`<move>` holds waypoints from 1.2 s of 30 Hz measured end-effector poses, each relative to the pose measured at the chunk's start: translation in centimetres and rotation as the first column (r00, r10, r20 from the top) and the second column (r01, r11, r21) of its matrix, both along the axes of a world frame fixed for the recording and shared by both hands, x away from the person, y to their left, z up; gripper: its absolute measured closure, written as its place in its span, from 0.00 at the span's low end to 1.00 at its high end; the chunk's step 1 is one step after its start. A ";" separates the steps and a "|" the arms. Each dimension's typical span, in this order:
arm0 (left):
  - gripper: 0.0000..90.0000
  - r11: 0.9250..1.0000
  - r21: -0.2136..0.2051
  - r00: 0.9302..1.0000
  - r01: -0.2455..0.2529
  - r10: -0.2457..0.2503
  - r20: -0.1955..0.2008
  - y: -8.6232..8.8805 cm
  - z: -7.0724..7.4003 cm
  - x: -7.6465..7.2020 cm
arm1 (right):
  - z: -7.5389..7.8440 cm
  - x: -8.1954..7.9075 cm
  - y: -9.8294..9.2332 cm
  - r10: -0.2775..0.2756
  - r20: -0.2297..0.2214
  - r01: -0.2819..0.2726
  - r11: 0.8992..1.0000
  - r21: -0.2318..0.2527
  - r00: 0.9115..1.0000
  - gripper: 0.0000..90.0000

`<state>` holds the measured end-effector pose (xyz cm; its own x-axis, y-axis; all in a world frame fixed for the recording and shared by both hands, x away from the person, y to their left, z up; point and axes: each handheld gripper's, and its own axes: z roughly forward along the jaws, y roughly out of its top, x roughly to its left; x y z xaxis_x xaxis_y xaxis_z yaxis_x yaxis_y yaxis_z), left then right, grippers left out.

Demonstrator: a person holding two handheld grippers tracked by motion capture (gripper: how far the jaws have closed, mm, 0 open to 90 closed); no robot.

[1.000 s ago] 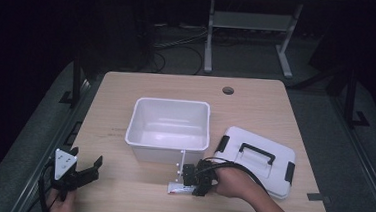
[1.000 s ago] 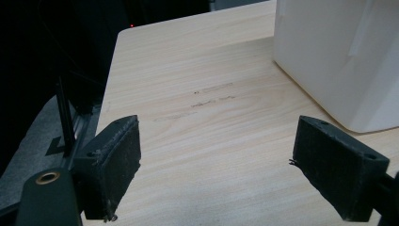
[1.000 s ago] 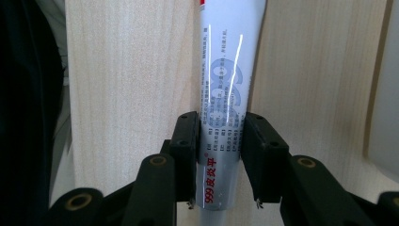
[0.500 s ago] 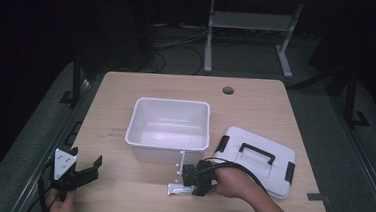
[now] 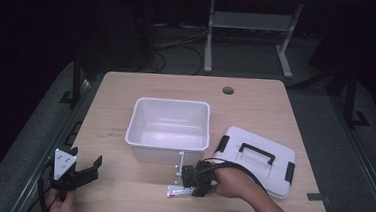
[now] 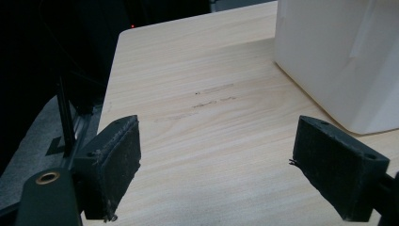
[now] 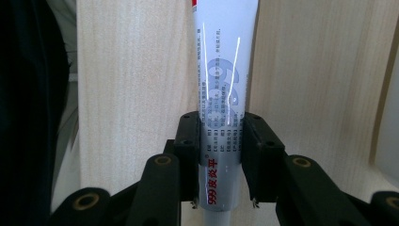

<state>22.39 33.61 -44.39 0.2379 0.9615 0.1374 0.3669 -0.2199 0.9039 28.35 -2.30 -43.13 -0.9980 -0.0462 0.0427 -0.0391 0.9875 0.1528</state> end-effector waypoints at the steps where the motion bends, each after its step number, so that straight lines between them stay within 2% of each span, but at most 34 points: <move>1: 0.17 1.000 0.001 1.000 0.000 0.000 0.000 0.0 0.0 0.0 | 0.1 0.0 0.0 -0.001 0.001 0.001 1.000 0.002 1.000 0.77; 6: 0.17 1.000 0.001 1.000 0.000 0.000 0.000 0.0 0.0 0.0 | 0.8 0.1 -0.2 -0.010 -0.021 0.011 0.999 0.032 1.000 0.77; 12: 0.17 1.000 0.003 1.000 0.001 -0.001 -0.002 -0.1 0.0 0.0 | 1.6 0.0 -0.5 -0.005 -0.008 0.005 1.000 0.030 1.000 0.77; 21: 0.17 1.000 -0.002 1.000 -0.002 0.002 0.002 0.0 0.0 0.0 | 4.4 0.1 0.2 0.014 -0.002 -0.014 0.999 0.046 1.000 0.77; 36: 0.17 1.000 -0.004 1.000 -0.002 0.002 0.002 -0.1 0.0 0.0 | 9.5 0.7 1.2 0.032 0.030 -0.034 0.998 0.045 0.999 0.77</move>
